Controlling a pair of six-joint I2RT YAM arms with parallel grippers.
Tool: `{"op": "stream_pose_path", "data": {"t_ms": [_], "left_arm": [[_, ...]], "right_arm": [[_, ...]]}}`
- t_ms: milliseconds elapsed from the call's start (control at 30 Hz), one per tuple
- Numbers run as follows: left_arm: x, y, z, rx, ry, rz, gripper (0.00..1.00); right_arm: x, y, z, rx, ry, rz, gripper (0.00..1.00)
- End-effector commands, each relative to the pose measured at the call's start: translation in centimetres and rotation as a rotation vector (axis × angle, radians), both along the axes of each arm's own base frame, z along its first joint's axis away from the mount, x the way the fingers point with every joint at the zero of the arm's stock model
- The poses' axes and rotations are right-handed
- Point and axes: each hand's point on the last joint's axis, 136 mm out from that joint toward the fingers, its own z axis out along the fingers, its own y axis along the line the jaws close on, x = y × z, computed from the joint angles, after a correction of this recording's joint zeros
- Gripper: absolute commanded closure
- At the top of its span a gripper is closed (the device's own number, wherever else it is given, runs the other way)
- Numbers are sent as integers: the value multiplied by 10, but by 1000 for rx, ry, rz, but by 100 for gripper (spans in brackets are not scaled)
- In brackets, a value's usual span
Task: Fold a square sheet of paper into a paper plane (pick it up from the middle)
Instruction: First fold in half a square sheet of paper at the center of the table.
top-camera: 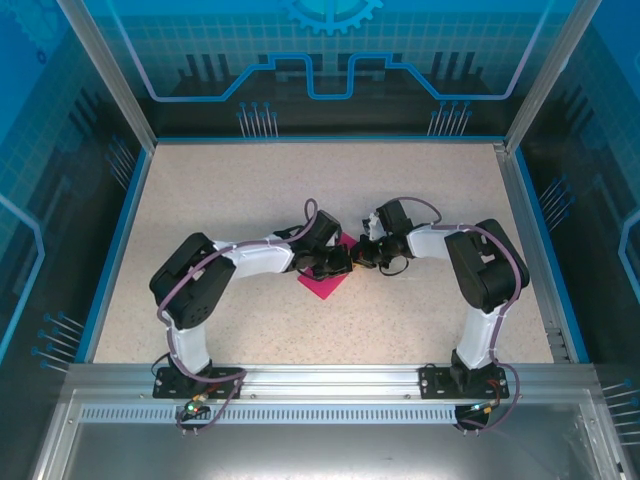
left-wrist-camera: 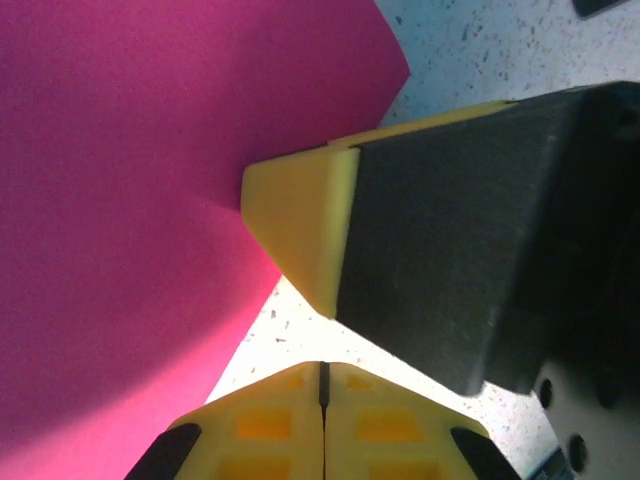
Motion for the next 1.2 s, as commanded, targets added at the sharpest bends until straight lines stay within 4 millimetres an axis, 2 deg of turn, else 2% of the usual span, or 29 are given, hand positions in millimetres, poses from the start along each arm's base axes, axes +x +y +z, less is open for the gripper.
{"op": "stream_pose_path", "data": {"t_ms": [0, 300, 767, 1167], "left_arm": [[1, 0, -11, 42, 0, -32, 94], [-7, 11, -29, 89, 41, -34, 95], [-49, 43, -56, 120, 146, -23, 97], [-83, 67, -62, 111, 202, -9, 97]], "right_arm": [[-17, -20, -33, -105, 103, -13, 98], [-21, -24, -39, -124, 129, -11, 98], [-30, -36, -58, -191, 207, -26, 98], [-35, -43, -67, -237, 240, -28, 99]]}}
